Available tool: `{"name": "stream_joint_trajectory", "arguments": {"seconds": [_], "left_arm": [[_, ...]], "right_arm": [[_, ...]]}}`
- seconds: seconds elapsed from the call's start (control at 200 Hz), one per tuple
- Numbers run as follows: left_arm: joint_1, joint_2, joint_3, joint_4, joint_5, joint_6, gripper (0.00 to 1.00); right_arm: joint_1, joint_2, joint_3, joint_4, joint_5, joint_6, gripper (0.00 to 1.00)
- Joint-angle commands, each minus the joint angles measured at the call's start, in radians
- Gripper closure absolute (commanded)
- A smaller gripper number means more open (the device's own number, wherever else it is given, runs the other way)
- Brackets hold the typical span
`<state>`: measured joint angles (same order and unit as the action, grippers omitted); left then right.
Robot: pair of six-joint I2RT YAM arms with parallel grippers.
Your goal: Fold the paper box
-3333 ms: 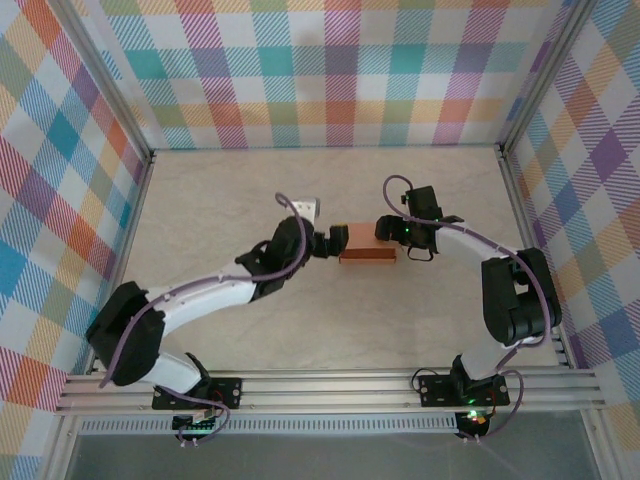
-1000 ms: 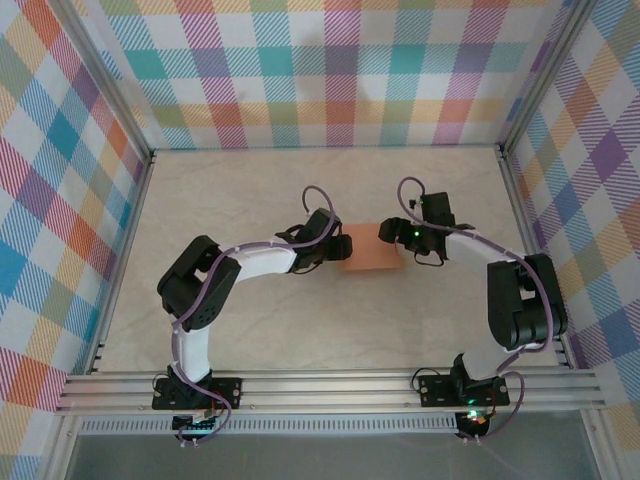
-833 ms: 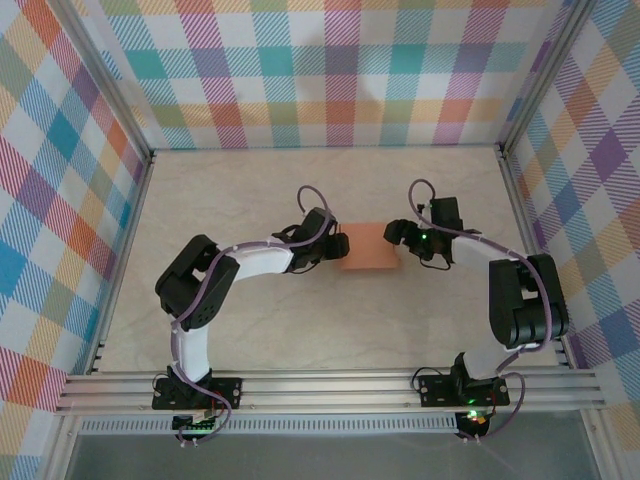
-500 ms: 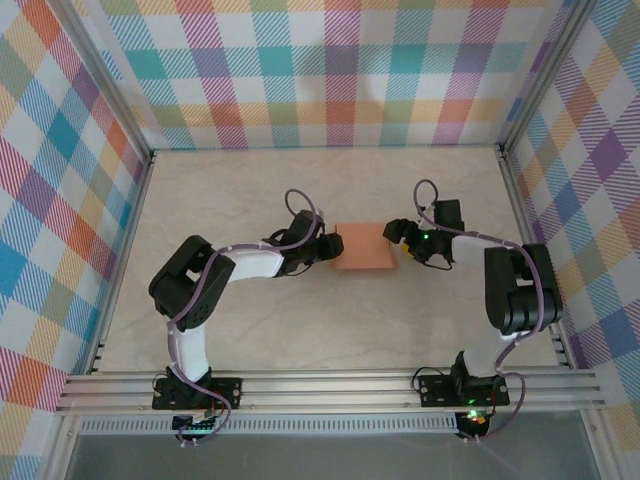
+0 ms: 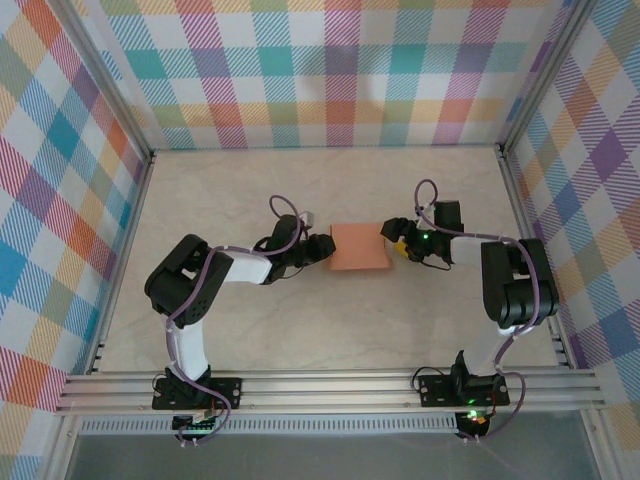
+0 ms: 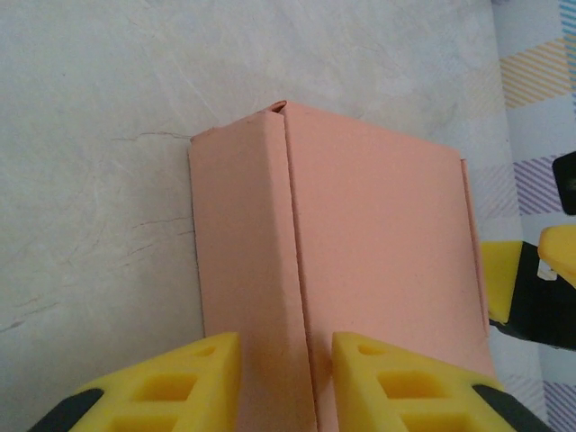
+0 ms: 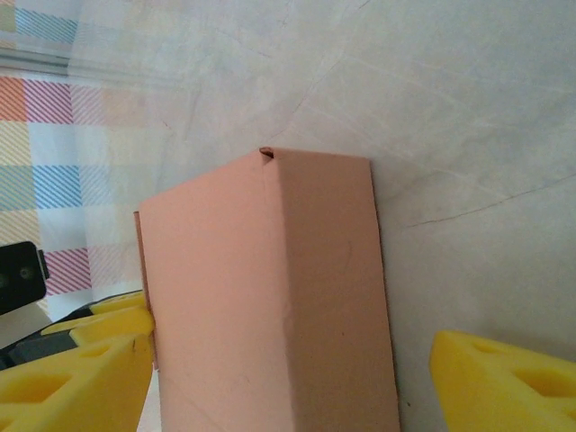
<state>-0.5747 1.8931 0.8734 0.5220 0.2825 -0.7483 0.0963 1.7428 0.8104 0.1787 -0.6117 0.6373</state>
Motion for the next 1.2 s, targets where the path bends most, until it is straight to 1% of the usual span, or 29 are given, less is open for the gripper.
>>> {"name": "stream_joint_trajectory", "arguments": {"seconds": [0.0, 0.2, 0.365, 0.595, 0.815, 1.065, 1.195], "left_arm": [[0.018, -0.024, -0.028, 0.053, 0.032, -0.008, 0.70], [0.024, -0.024, -0.056, 0.104, 0.064, -0.007, 0.72], [0.036, -0.018, -0.074, 0.149, 0.090, -0.021, 0.73], [0.060, 0.012, -0.080, 0.189, 0.148, -0.046, 0.73], [0.088, 0.048, -0.115, 0.304, 0.193, -0.105, 0.73], [0.091, 0.038, -0.105, 0.203, 0.164, -0.047, 0.75], [0.092, 0.047, -0.105, 0.194, 0.157, -0.040, 0.75]], "right_arm": [[-0.006, 0.003, -0.019, 0.030, -0.028, 0.004, 0.20], [-0.006, 0.004, -0.029, 0.037, -0.039, 0.004, 0.21], [-0.006, -0.002, -0.025, 0.008, -0.038, -0.024, 0.23], [-0.006, 0.013, -0.031, 0.026, -0.109, -0.012, 0.22], [-0.006, 0.036, -0.040, 0.052, -0.172, 0.012, 0.21], [-0.006, 0.043, -0.036, 0.047, -0.177, 0.014, 0.21], [-0.005, 0.045, -0.031, 0.037, -0.171, 0.008, 0.21]]}}
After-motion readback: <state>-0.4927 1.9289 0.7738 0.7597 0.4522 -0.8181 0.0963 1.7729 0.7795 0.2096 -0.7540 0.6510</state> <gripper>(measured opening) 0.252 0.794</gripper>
